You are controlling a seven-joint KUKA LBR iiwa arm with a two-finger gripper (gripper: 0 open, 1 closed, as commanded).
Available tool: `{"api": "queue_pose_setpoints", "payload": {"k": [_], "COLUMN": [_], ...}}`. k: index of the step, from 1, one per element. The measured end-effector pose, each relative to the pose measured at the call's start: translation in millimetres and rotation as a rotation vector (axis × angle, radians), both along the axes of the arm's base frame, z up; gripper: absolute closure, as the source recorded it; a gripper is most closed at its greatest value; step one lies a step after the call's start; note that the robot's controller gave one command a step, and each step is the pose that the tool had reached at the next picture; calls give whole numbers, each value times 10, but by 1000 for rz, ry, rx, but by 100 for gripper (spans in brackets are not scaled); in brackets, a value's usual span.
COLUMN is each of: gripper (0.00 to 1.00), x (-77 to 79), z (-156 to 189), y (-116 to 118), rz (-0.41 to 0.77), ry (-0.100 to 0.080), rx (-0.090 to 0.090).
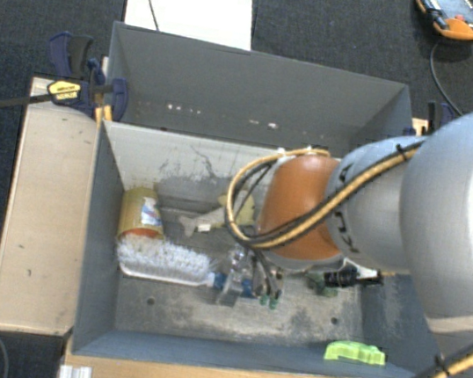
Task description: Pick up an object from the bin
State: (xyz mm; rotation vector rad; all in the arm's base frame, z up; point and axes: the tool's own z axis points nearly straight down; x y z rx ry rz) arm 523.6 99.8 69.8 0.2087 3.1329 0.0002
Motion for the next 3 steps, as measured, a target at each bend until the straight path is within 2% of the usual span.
{"api": "queue_pose_setpoints", "payload": {"k": [1,2,3], "gripper": [100,100,100], "x": [141,226,215], "z": [519,687,826], "y": [97,122,227], "rz": [6,13,21], "ry": [9,-9,14], "rx": [-4,1,-7]}}
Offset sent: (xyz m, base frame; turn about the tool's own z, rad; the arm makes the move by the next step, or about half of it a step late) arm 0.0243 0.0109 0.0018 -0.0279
